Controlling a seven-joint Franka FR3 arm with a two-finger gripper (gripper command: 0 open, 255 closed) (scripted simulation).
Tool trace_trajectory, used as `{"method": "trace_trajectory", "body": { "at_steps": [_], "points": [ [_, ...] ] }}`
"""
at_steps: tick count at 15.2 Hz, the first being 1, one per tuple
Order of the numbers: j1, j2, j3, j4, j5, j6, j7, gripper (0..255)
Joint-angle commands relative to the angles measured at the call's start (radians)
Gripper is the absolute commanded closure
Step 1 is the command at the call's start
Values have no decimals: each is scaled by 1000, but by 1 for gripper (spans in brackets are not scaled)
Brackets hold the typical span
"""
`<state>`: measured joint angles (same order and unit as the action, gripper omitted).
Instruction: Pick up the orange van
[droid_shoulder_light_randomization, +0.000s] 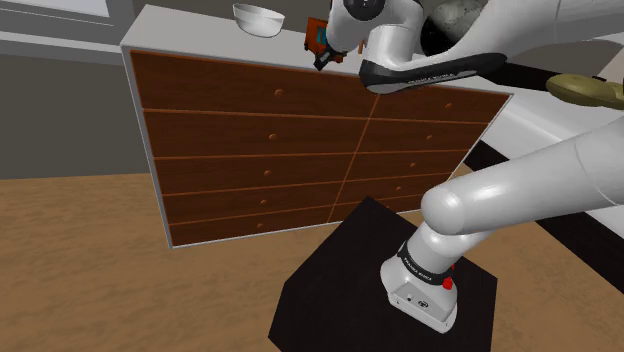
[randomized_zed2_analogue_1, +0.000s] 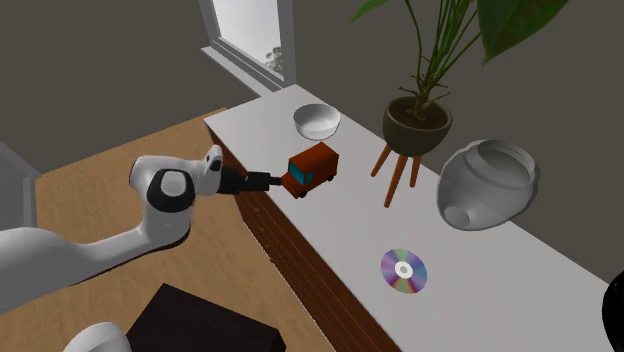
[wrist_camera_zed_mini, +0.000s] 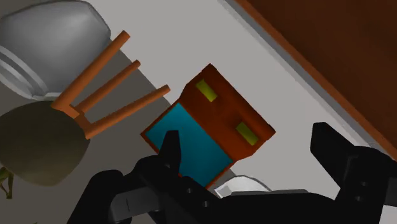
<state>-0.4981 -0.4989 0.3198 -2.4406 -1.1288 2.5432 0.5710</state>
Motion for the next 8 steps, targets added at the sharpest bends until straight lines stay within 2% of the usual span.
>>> {"method": "trace_trajectory", "body": {
  "at_steps": [1,4,6,7,8],
  "points": [
    [-84,39,62,43,-205,29,146,0],
    [-161,95,134,116,-479,5,335,0],
    [-189,133,171,162,-646,-42,441,0],
    [-193,145,180,175,-694,-60,469,0],
    [-192,150,182,168,-706,-67,484,0]
  ]
}}
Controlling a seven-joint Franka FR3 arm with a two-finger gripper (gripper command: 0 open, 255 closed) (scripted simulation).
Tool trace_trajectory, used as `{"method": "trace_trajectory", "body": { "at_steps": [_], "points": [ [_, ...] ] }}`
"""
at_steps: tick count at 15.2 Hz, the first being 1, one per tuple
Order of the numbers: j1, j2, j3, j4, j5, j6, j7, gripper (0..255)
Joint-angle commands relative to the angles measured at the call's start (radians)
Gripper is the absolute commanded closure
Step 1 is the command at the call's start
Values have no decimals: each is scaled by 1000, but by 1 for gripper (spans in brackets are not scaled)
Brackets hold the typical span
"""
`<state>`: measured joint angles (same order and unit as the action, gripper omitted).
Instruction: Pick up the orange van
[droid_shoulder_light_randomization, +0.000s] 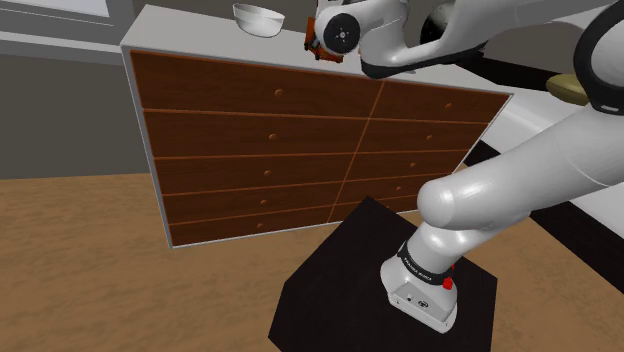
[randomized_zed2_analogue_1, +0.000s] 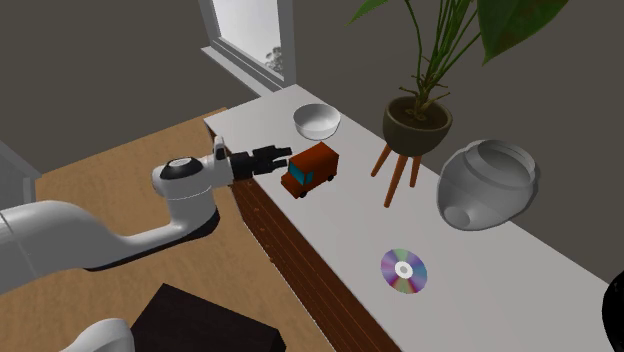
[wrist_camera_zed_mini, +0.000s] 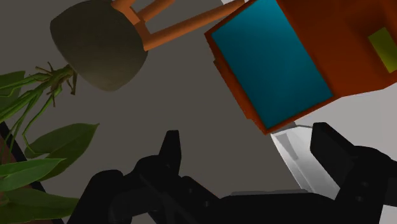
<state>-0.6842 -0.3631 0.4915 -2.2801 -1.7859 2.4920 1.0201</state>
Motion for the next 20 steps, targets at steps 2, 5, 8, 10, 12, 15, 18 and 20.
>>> {"method": "trace_trajectory", "body": {
  "at_steps": [2,5,8,10,12,15,18,20],
  "points": [
    [-5,23,17,-6,-71,-30,64,0],
    [-5,38,28,-26,-102,-52,107,0],
    [-5,47,33,-35,-118,-65,129,0],
    [-5,48,33,-33,-118,-64,128,255],
    [-5,48,33,-33,-118,-64,128,255],
    [-5,48,33,-34,-118,-64,128,255],
    [-5,47,33,-35,-118,-65,129,255],
    [-5,36,26,-23,-98,-49,101,255]
  ]
}}
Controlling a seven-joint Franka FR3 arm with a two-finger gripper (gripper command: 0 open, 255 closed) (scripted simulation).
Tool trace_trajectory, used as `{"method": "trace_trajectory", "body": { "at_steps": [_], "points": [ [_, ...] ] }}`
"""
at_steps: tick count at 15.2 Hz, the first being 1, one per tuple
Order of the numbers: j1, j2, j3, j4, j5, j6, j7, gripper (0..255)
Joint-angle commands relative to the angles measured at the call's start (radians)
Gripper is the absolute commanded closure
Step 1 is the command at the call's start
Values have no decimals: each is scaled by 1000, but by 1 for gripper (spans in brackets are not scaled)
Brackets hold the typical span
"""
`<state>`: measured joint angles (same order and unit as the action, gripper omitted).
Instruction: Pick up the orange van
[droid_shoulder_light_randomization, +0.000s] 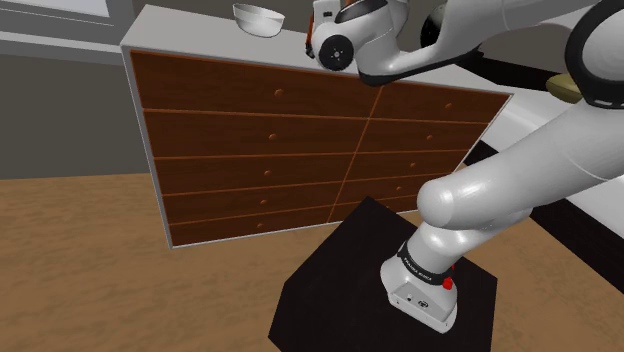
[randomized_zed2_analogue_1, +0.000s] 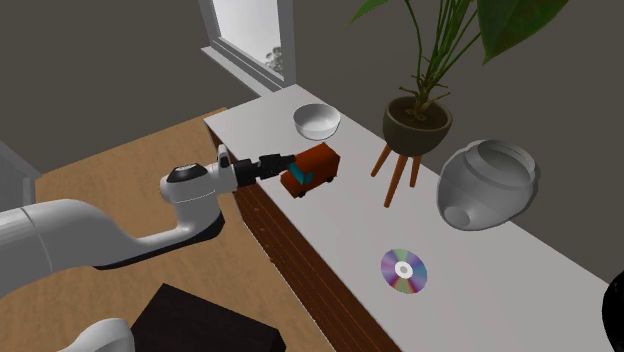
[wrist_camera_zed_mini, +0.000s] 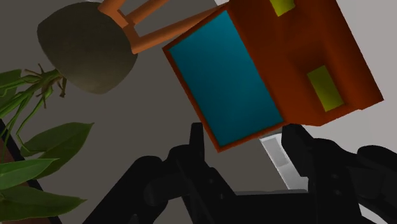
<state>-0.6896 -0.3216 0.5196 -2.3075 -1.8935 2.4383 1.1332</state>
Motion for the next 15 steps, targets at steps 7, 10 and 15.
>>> {"method": "trace_trajectory", "body": {
  "at_steps": [7,10,15],
  "points": [
    [1,-37,-27,52,86,53,-115,255],
    [1,-48,-37,73,121,70,-162,255],
    [2,-57,-47,97,159,85,-212,255]
  ]
}}
